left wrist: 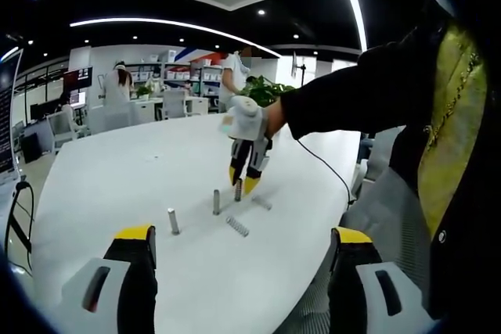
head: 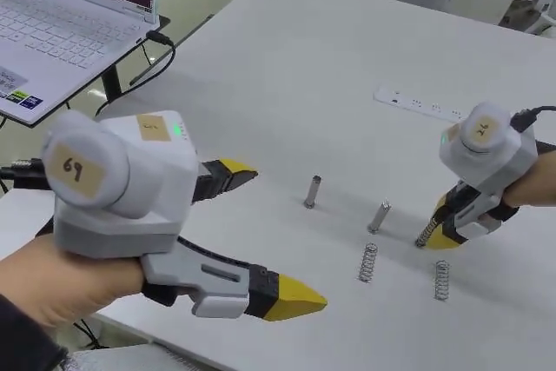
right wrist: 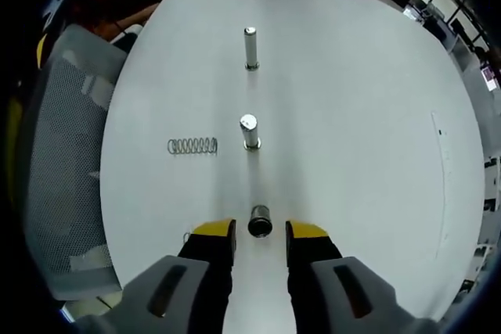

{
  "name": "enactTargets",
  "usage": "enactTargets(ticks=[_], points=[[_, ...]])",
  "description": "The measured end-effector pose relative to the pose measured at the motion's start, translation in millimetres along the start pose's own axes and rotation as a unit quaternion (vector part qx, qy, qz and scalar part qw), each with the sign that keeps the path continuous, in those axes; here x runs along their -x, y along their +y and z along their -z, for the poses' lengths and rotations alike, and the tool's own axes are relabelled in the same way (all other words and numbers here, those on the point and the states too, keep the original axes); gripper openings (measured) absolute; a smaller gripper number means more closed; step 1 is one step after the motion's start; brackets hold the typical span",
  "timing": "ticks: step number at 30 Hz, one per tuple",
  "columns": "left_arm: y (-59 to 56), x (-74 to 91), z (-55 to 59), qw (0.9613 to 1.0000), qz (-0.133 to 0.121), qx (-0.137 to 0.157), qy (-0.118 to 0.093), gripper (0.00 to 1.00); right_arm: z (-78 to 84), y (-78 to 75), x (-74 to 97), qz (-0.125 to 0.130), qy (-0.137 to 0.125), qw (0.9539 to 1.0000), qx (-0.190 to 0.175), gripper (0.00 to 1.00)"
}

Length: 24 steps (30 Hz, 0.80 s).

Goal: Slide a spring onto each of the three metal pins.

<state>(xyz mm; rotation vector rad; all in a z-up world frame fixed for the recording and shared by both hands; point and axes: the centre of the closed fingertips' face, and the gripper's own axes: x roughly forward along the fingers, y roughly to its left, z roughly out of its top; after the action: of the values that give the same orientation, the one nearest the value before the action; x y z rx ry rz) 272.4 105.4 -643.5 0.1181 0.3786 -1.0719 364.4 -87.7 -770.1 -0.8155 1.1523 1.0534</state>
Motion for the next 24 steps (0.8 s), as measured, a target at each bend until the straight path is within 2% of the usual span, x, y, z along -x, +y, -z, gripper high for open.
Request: enactTargets(ticks=[9, 24], points=[[-1.2, -2.0, -2.3, 1.0000, 0.003, -0.003, 0.001, 0.89, 0.3, -0.7, 7.3, 0.009, -0.018, 0.9997, -0.011, 0.25], [-4.9, -3.6, -3.5, 0.9999, 0.008, -0.010, 0.007, 0.88, 3.1, 2.9, 29.1, 0.031, -0.044, 0.9984, -0.018, 0.26]])
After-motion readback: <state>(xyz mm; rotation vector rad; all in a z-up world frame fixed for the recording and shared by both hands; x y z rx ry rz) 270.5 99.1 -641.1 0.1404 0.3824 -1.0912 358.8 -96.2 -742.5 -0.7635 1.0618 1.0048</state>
